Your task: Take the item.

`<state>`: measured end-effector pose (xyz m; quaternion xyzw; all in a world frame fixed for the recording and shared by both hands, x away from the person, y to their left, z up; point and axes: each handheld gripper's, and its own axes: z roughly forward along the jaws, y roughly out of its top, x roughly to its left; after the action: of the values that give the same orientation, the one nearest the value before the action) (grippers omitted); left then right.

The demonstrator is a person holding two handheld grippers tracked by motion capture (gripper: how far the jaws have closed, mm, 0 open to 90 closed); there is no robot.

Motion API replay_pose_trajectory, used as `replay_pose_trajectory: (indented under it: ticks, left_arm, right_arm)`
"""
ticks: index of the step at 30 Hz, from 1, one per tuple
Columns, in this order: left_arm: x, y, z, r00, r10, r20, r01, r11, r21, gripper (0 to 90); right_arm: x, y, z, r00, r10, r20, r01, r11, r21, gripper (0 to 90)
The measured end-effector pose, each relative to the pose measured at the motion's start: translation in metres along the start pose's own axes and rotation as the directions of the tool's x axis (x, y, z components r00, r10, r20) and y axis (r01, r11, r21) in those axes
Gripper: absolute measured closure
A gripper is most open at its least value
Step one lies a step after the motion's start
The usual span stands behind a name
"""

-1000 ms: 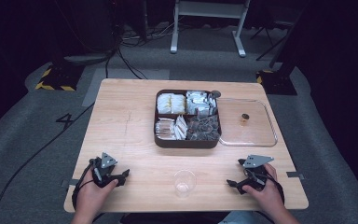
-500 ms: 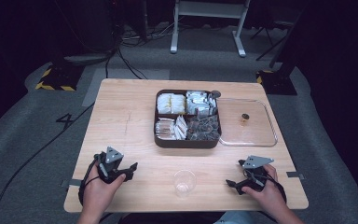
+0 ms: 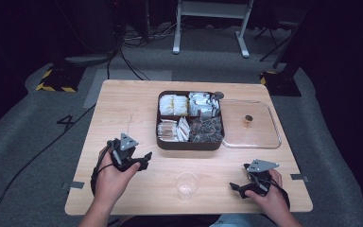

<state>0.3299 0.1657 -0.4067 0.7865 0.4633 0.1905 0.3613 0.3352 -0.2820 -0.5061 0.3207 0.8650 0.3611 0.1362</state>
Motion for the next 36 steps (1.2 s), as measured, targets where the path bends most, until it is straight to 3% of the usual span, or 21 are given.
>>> replay_pose_trajectory:
  ticks: [4, 8, 13, 20, 23, 28, 34, 36]
  left_arm:
    - [-0.003, 0.019, 0.005, 1.0000, 0.009, 0.004, -0.009, 0.9999, -0.012, 27.9]
    - [-0.005, 0.038, 0.010, 0.9995, 0.024, -0.018, -0.025, 0.9992, -0.033, 28.9]
    - [-0.004, 0.055, 0.021, 1.0000, -0.008, -0.003, 0.007, 0.9988, -0.047, 29.4]
    - [0.001, 0.076, 0.039, 1.0000, -0.001, -0.003, 0.001, 0.9991, -0.042, 29.8]
    - [0.008, 0.087, 0.051, 0.9995, 0.018, -0.025, -0.019, 0.9993, -0.032, 33.8]
    - [0.013, 0.097, 0.066, 0.9997, 0.014, -0.021, -0.015, 0.9997, -0.019, 34.2]
    - [0.015, 0.114, 0.091, 0.9999, 0.008, 0.008, -0.008, 0.9999, -0.010, 35.6]
    - [0.013, 0.121, 0.101, 0.9998, -0.006, 0.019, 0.006, 1.0000, 0.003, 40.0]
  right_arm:
    - [0.000, 0.000, 0.000, 1.0000, -0.001, -0.001, 0.001, 1.000, 0.001, 1.1]
    - [-0.001, 0.001, 0.001, 0.9999, -0.007, -0.008, 0.007, 1.000, -0.001, 1.1]
    - [-0.001, 0.002, 0.002, 0.9999, -0.010, -0.007, 0.010, 1.000, -0.002, 1.1]
    - [-0.002, 0.004, 0.004, 0.9999, -0.010, -0.012, 0.010, 1.000, 0.000, 1.1]
    - [-0.003, 0.004, 0.004, 0.9999, -0.010, -0.012, 0.010, 1.000, 0.000, 1.1]
    - [-0.003, 0.005, 0.005, 0.9998, -0.014, -0.013, 0.014, 1.000, -0.001, 1.1]
    - [-0.003, 0.005, 0.005, 0.9998, -0.012, -0.016, 0.012, 1.000, 0.000, 1.1]
    - [-0.003, 0.005, 0.005, 0.9998, -0.014, -0.016, 0.014, 1.000, 0.000, 1.1]
